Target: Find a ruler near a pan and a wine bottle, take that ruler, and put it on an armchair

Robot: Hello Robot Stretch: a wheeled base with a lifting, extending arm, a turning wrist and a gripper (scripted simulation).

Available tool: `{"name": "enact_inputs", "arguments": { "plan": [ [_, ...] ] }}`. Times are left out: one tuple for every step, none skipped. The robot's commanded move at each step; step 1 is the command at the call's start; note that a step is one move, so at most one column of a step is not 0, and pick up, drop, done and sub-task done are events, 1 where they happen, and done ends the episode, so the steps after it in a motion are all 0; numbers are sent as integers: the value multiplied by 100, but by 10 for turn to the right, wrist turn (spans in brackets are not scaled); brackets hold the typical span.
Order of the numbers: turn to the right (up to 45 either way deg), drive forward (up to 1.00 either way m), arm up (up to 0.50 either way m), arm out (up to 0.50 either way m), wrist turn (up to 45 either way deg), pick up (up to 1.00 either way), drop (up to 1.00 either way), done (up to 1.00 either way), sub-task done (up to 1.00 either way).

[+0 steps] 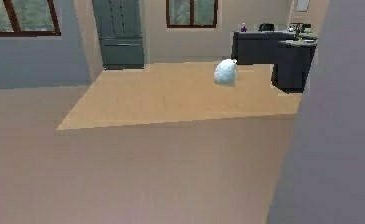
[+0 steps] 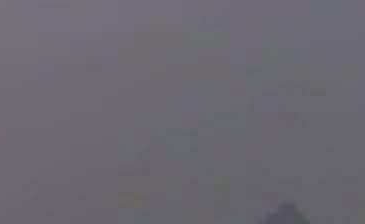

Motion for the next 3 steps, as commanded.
{"name": "enact_inputs", "arguments": {
  "plan": [
    [-30, 0, 0, 0, 0, 0, 0, 0, 0],
    [0, 90, 0, 0, 0, 0, 0, 0, 0],
    [360, 0, 0, 0, 0, 0, 0, 0, 0]
  ]
}}
